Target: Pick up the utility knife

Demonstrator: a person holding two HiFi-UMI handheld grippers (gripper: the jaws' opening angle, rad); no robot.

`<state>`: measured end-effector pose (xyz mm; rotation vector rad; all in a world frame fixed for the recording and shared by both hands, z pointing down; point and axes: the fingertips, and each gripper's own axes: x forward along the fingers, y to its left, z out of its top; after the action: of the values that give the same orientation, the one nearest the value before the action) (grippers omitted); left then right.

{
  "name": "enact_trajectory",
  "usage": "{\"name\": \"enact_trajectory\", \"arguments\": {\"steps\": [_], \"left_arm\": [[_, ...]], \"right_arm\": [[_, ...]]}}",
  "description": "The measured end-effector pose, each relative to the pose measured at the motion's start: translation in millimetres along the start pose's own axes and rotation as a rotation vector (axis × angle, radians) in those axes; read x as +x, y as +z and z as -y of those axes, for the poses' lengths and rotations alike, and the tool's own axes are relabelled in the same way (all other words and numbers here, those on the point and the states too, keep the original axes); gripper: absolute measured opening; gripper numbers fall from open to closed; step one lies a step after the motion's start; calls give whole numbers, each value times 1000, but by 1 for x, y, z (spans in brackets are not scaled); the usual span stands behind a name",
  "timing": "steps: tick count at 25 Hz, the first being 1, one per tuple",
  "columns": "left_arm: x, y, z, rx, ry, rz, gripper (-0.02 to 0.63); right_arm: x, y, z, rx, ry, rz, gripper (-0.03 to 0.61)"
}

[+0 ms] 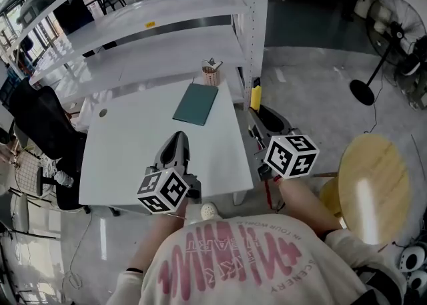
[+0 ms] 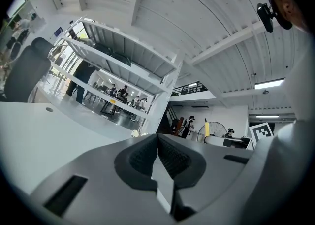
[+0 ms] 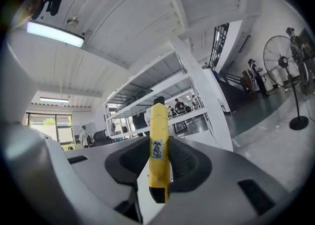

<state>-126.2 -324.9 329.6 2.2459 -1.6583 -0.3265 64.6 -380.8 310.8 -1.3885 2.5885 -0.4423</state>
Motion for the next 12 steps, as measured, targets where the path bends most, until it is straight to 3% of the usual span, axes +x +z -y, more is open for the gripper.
{"name": "enact_trajectory", "arguments": {"steps": [12], "left_arm": [[-45,-33,35,22,14,-18,24]], "right_arm": [[-67,-32,3,-11,2,-70,132]]}}
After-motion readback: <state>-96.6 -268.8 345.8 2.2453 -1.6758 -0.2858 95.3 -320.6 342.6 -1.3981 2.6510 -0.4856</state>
